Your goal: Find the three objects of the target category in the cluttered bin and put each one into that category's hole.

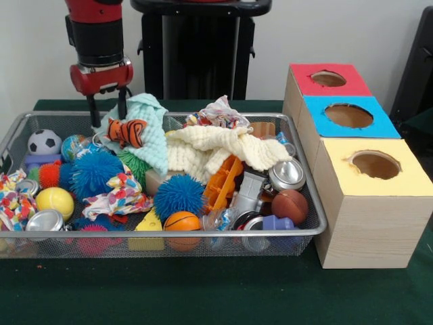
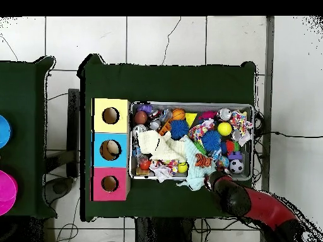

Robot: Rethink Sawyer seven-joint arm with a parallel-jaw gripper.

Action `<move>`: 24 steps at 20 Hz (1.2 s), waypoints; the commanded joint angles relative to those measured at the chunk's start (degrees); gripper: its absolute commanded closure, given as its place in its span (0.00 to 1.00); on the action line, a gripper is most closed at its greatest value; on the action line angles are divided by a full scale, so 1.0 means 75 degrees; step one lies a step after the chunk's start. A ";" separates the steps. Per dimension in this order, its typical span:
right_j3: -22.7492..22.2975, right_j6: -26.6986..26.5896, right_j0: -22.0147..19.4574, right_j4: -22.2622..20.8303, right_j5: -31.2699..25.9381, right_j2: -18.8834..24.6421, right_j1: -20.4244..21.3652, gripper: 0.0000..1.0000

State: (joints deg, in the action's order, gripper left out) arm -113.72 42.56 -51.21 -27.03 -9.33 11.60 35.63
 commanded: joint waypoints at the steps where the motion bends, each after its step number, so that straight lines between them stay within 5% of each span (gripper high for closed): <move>1: 0.0074 0.1983 -0.0177 0.0130 0.0752 -0.0087 -0.0695 0.00; 24: 0.0723 0.1699 0.0224 0.1271 -0.0021 0.0155 -0.0636 0.00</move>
State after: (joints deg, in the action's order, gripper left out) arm -113.74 42.56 -50.75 -21.56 -4.58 10.67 33.04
